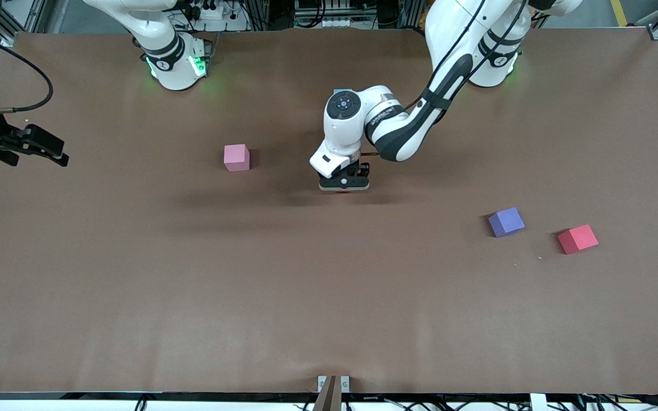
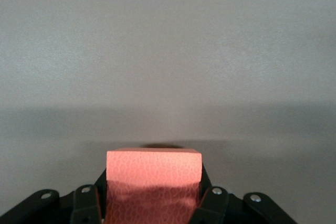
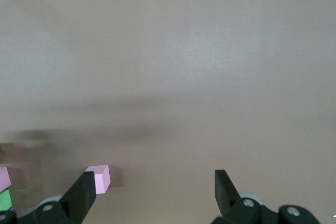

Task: Arrange blocks into number 1
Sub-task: 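Lower the orange cube below pink with the left gripper and open it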

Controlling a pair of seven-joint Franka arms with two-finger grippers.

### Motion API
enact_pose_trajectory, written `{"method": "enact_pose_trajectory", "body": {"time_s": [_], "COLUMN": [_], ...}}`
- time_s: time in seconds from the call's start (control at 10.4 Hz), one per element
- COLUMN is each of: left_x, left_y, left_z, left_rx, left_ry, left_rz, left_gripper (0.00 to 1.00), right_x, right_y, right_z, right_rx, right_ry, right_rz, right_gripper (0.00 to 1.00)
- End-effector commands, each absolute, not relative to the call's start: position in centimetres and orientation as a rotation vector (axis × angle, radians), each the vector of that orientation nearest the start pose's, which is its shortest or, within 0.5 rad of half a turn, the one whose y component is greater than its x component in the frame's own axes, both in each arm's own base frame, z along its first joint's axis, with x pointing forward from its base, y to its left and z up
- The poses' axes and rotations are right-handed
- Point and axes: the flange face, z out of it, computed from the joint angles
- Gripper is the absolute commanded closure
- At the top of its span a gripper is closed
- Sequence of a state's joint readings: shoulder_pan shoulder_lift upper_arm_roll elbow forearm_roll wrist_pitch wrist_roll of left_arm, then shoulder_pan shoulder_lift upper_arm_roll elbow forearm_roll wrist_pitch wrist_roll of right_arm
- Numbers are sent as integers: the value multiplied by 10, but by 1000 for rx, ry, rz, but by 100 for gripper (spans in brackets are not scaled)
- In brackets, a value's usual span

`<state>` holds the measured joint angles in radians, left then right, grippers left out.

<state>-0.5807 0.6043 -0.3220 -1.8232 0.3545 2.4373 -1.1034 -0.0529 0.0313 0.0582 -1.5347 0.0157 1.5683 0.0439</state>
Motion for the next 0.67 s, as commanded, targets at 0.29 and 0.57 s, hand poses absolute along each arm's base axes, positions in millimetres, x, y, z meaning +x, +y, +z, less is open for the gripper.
{"method": "enact_pose_trajectory", "body": {"time_s": [0.29,0.57], "left_x": [404,399], "left_y": [-507,-507], "left_z": [227,222], "left_rx": [-3163,-3164], "left_ry": [77,131], "left_rz": [-211,-241], "left_gripper": [100,100], "right_x": [565,565], "right_y": [0,0], "right_z": [625,624], "right_rx": [-3133,-3130], "right_ry": [46,45], "right_rz": [19,24], "right_gripper": [0,0]}}
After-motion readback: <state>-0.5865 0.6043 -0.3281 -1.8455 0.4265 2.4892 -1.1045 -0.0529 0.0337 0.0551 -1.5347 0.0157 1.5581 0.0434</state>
